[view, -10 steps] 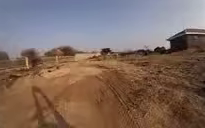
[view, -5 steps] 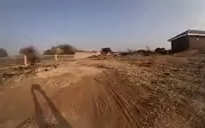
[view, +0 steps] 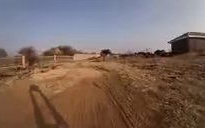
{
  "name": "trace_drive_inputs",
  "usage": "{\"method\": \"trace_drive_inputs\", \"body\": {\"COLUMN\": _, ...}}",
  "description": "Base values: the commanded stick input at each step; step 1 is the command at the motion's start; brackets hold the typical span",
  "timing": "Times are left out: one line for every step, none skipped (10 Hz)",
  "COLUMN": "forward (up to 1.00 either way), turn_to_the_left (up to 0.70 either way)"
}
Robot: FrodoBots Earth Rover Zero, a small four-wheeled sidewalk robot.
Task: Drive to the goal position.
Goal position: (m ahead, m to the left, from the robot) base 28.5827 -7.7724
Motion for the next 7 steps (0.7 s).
{"method": "trace_drive_inputs", "body": {"forward": 0.7, "turn_to_the_left": 0.04}}
{"method": "trace_drive_inputs", "body": {"forward": 0.7, "turn_to_the_left": 0.0}}
{"method": "trace_drive_inputs", "body": {"forward": 0.7, "turn_to_the_left": 0.0}}
{"method": "trace_drive_inputs", "body": {"forward": 0.7, "turn_to_the_left": 0.0}}
{"method": "trace_drive_inputs", "body": {"forward": 0.7, "turn_to_the_left": 0.0}}
{"method": "trace_drive_inputs", "body": {"forward": 0.7, "turn_to_the_left": 0.0}}
{"method": "trace_drive_inputs", "body": {"forward": 0.7, "turn_to_the_left": 0.0}}
